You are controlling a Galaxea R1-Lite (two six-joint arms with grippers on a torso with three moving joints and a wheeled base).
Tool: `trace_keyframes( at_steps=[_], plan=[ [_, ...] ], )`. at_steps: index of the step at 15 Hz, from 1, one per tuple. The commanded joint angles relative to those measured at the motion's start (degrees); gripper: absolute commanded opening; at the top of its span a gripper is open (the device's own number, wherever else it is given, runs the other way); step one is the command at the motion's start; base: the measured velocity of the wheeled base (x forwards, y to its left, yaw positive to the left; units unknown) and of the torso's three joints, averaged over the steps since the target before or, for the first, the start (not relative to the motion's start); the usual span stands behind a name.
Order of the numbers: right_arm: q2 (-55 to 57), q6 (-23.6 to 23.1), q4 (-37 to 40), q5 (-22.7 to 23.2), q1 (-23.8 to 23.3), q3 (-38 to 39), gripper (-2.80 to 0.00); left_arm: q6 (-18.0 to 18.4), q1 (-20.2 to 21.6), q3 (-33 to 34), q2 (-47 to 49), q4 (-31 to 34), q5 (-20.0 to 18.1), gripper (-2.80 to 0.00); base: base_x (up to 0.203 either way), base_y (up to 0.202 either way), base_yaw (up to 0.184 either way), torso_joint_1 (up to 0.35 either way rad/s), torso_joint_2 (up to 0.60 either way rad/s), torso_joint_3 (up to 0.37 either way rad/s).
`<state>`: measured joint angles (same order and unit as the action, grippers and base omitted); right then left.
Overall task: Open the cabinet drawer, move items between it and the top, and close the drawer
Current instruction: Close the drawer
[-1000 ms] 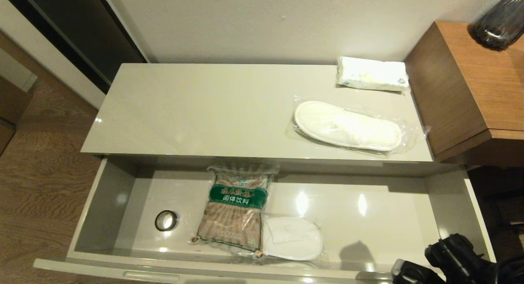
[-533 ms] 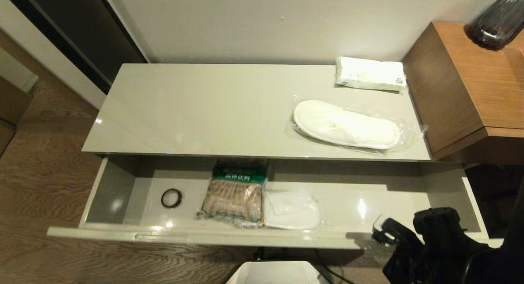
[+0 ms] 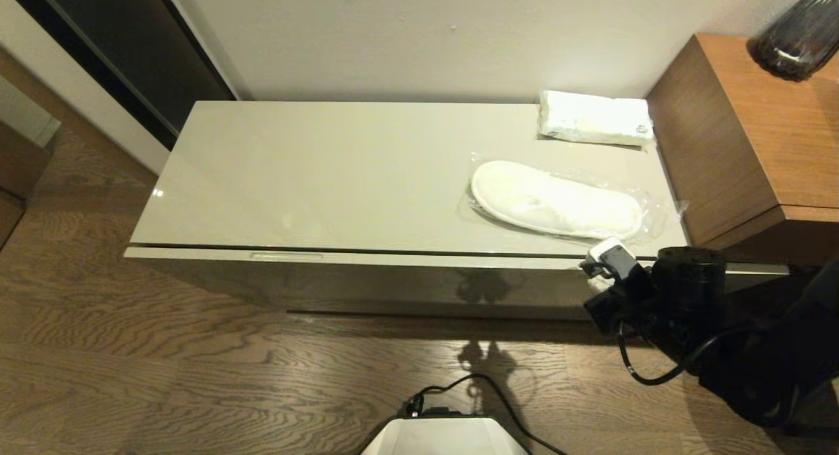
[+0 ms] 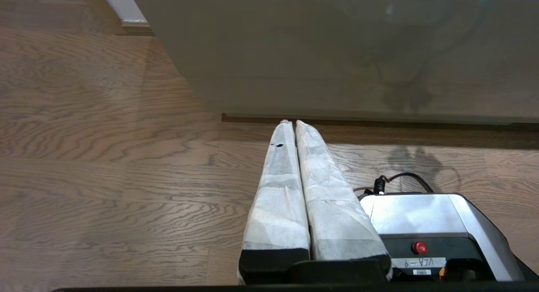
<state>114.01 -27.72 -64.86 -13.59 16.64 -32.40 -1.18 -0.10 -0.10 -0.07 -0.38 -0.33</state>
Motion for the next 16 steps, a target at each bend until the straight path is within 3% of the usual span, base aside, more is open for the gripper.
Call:
trace_keyframes(
  at_steps=[1,6,10,12,16],
  plan=[
    [-1.41,-0.14,1.29,-1.68,-0.03,-5.66,-2.8,-0.05,0.01,0.01,0.07,-0.06,-0.02,-2.8,0.0,0.0,0.0,0.0,0.0,0.0],
    [-8.47,0.29,9.33,-7.34,0.8,-4.88,-2.8,-0.05,0.01,0.01,0.07,0.03,-0.02,-2.8,0.0,0.0,0.0,0.0,0.0,0.0],
    [-19.83,0.93,21.43,-12.74,3.73,-4.24,-2.8,-0.05,0.01,0.01,0.07,-0.05,-0.02,-2.8,0.0,0.0,0.0,0.0,0.0,0.0],
    [-25.76,3.02,29.71,-15.71,5.67,-3.25,-2.8,-0.05,0.01,0.01,0.07,0.03,-0.02,-2.8,0.0,0.0,0.0,0.0,0.0,0.0],
    [-39.87,9.87,57.51,-18.45,7.23,-6.11,-2.8,-0.05,0.01,0.01,0.07,-0.06,-0.02,-2.8,0.0,0.0,0.0,0.0,0.0,0.0]
  ],
)
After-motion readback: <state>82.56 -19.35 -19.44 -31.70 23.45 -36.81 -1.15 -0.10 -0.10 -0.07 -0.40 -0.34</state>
